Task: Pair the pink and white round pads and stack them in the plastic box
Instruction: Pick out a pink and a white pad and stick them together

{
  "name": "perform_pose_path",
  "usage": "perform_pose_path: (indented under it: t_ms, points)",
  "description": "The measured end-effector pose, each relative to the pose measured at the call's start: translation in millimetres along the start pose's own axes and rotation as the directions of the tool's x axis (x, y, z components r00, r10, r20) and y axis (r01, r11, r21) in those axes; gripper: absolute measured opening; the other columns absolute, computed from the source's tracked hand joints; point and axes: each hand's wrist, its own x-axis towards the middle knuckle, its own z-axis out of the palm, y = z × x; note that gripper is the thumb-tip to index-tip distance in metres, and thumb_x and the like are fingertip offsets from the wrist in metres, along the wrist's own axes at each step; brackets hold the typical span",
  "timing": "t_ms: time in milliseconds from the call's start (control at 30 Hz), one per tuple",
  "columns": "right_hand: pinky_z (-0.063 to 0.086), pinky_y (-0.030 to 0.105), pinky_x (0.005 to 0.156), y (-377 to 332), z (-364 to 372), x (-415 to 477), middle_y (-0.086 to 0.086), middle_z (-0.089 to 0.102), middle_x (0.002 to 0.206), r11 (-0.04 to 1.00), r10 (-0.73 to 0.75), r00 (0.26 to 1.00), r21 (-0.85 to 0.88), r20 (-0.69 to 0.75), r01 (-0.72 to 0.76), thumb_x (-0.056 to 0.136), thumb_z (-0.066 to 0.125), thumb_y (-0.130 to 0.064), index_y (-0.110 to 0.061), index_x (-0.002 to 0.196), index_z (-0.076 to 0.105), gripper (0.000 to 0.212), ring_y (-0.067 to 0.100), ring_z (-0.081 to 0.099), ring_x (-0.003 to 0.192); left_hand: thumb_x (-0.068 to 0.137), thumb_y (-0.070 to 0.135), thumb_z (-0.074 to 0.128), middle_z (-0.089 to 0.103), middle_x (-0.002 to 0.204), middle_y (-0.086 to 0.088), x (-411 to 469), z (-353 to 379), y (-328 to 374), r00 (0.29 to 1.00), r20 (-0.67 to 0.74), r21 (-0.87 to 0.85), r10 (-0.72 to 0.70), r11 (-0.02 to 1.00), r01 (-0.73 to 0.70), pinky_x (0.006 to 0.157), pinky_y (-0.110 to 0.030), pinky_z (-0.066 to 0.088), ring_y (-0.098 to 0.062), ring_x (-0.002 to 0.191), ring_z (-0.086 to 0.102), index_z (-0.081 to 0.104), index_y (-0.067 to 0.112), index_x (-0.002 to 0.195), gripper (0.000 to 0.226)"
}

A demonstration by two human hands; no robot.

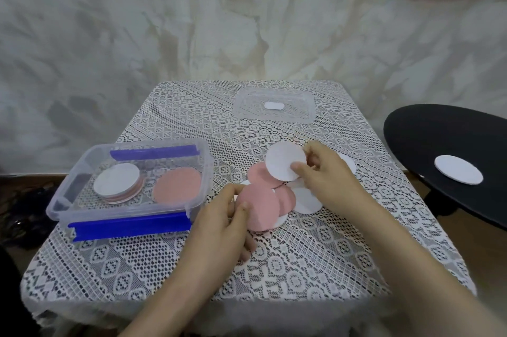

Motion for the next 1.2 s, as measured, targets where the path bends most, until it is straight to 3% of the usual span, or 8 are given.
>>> perform_pose_path:
  t_ms: [133, 367, 467, 567, 667, 833, 900, 1200]
  points:
    - [0.039, 0.015, 0.045, -7, -19, -17, -0.005, 0.063, 0.059, 0.965, -0.007, 0.989, 0.261, 0.149, -0.032, 0.100, 0.061, -0.014, -0.013, 0.097, 0.062, 0.004, 0.006, 0.052, 0.048, 0.106, 0.020, 0.042, 0.072, 0.072, -0.004, -2, 2, 2, 0.999, -0.023, -0.052, -0.028, 0.998, 0.026, 0.063, -0.045, 0.062, -0.026, 0.063, 0.069, 0.057, 0.039, 0.114, 0.026]
    - [0.046, 0.035, 0.058, -6, -2, -28, -0.002, 0.068, 0.071, 0.995, -0.084, 0.957, 0.078, 0.279, 0.065, 0.075, 0.081, -0.039, -0.025, 0.088, 0.065, 0.025, 0.014, 0.062, 0.058, 0.103, 0.020, 0.052, 0.073, 0.077, -0.009, -2, 8, 4, 0.999, 0.038, -0.155, -0.033, 0.987, 0.038, 0.052, -0.037, 0.056, -0.020, 0.058, 0.065, 0.057, 0.031, 0.119, 0.020]
    - [0.049, 0.037, 0.061, -10, 1, -25, -0.002, 0.070, 0.065, 0.990, -0.101, 0.944, 0.124, 0.314, 0.064, 0.087, 0.077, -0.024, -0.020, 0.090, 0.065, 0.014, 0.011, 0.063, 0.057, 0.104, 0.018, 0.049, 0.070, 0.069, -0.011, -1, 5, -2, 0.999, 0.021, -0.082, -0.038, 0.996, 0.040, 0.047, -0.033, 0.051, -0.022, 0.050, 0.059, 0.056, 0.038, 0.118, 0.026]
    - [0.051, 0.032, 0.059, -13, 6, -18, 0.000, 0.072, 0.067, 0.993, -0.091, 0.959, 0.098, 0.267, 0.067, 0.095, 0.069, -0.024, -0.021, 0.089, 0.068, 0.006, 0.009, 0.064, 0.056, 0.105, 0.016, 0.045, 0.066, 0.059, -0.008, 0, 0, -5, 0.999, -0.003, -0.076, -0.051, 0.996, 0.051, 0.046, -0.028, 0.047, -0.016, 0.044, 0.053, 0.054, 0.039, 0.120, 0.029]
    - [0.054, 0.033, 0.069, -9, 13, -4, -0.007, 0.070, 0.073, 0.985, -0.058, 0.988, -0.153, 0.142, 0.080, 0.094, 0.067, -0.038, -0.030, 0.093, 0.070, 0.008, 0.009, 0.067, 0.071, 0.105, 0.012, 0.044, 0.064, 0.055, -0.005, 0, -4, -8, 0.999, -0.009, -0.071, -0.047, 0.996, 0.046, 0.046, -0.024, 0.046, -0.012, 0.043, 0.052, 0.056, 0.034, 0.121, 0.030]
    - [0.051, 0.039, 0.081, -17, 24, 9, -0.002, 0.065, 0.112, 0.867, -0.032, 0.995, -0.493, 0.094, 0.074, 0.087, 0.063, -0.060, -0.028, 0.126, 0.064, 0.050, 0.024, 0.062, 0.099, 0.105, 0.014, 0.042, 0.064, 0.058, -0.005, 2, -7, -12, 0.999, 0.010, -0.040, -0.039, 0.998, 0.039, 0.047, -0.023, 0.046, -0.011, 0.044, 0.052, 0.055, 0.037, 0.121, 0.031]
    - [0.050, 0.040, 0.081, -20, 29, 13, -0.001, 0.054, 0.111, 0.823, -0.009, 0.993, -0.563, 0.117, 0.074, 0.084, 0.063, -0.067, -0.027, 0.127, 0.063, 0.060, 0.026, 0.059, 0.098, 0.105, 0.014, 0.041, 0.064, 0.059, -0.006, 3, -7, -13, 0.999, 0.016, -0.047, -0.038, 0.998, 0.038, 0.047, -0.023, 0.045, -0.011, 0.043, 0.051, 0.055, 0.037, 0.120, 0.031]
    - [0.038, 0.035, 0.063, -15, 29, 22, -0.007, 0.058, 0.079, 0.940, -0.044, 0.999, -0.338, 0.013, 0.046, 0.091, 0.068, -0.029, -0.024, 0.089, 0.051, 0.018, 0.016, 0.054, 0.073, 0.104, 0.014, 0.043, 0.064, 0.062, -0.005, 6, -8, -16, 0.999, 0.033, -0.053, -0.024, 0.998, 0.026, 0.048, -0.026, 0.045, -0.010, 0.044, 0.053, 0.056, 0.040, 0.119, 0.033]
